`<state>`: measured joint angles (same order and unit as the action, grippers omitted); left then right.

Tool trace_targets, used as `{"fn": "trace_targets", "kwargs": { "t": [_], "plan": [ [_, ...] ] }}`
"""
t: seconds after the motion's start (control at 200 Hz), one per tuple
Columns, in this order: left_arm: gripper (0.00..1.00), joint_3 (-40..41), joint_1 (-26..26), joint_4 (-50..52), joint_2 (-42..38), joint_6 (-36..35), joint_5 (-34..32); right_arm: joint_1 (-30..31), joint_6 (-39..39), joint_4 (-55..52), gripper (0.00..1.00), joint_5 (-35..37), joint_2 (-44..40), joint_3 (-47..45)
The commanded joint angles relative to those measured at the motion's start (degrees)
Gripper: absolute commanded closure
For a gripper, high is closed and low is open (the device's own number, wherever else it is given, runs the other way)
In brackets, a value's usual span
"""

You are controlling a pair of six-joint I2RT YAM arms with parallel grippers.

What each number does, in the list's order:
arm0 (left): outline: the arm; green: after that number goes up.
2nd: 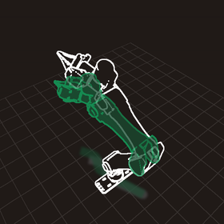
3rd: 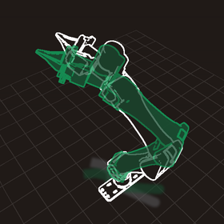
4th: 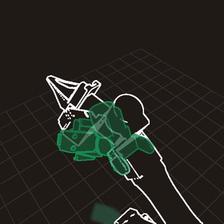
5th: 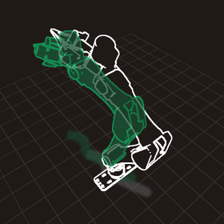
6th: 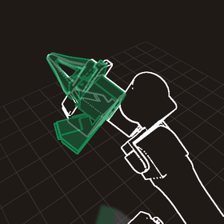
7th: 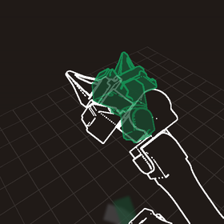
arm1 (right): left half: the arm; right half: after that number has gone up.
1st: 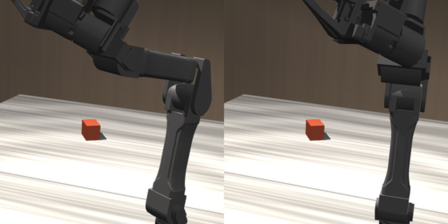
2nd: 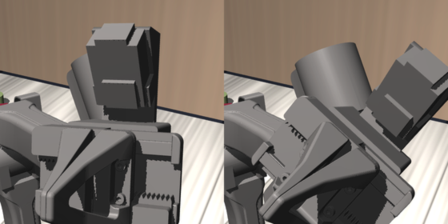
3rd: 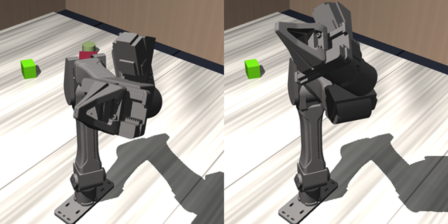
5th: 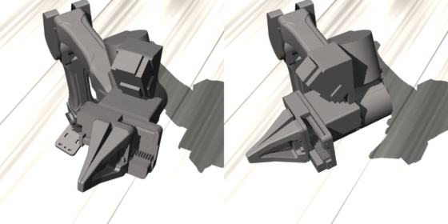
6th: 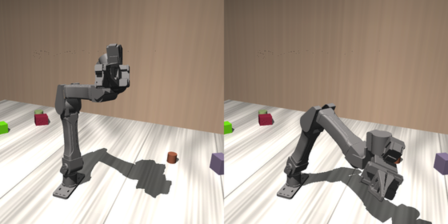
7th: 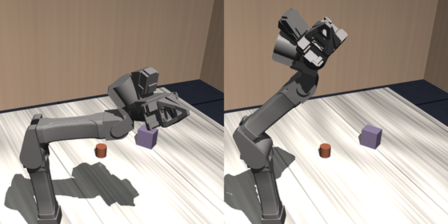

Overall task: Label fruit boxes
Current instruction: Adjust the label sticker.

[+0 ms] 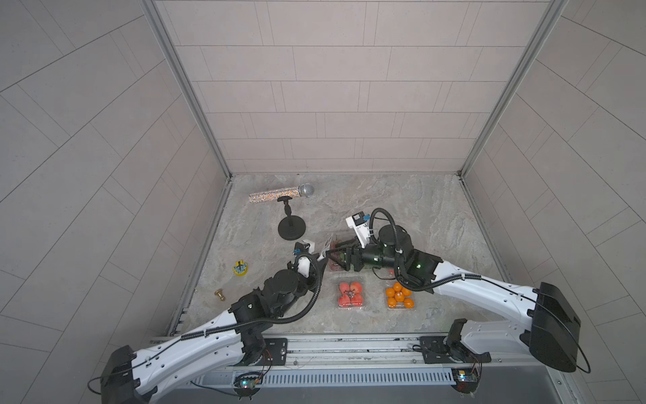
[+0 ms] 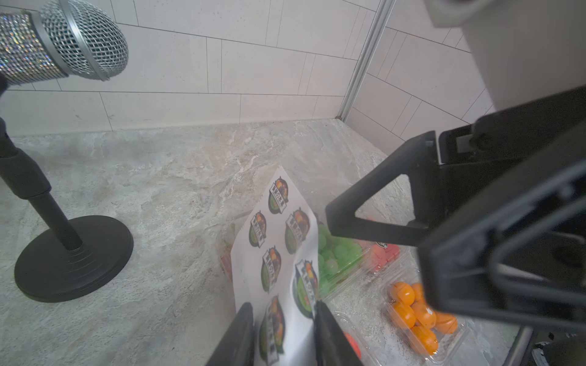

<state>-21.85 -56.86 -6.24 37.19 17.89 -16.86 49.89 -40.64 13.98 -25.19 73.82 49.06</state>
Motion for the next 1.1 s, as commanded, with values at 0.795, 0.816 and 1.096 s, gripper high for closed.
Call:
{"fn": "trace_targets", "kwargs": {
  "t": [0.795, 0.816, 1.096],
  "plan": [
    [0.21, 1.2, 0.1, -2.3, -3.4, 0.7, 2.1, -1.7, 4.5, 0.7, 1.0, -4.4, 1.0, 0.8],
    [0.18, 1.0, 0.2, -2.1, -4.2, 0.9, 3.4, -2.3, 5.3, -0.2, 1.0, -5.2, 0.4, 0.8],
    [0.14, 2.4, 4.2, -4.4, -18.2, 2.9, 26.3, -10.2, 11.6, -3.2, 1.0, -13.2, -14.1, -5.4]
  ]
}}
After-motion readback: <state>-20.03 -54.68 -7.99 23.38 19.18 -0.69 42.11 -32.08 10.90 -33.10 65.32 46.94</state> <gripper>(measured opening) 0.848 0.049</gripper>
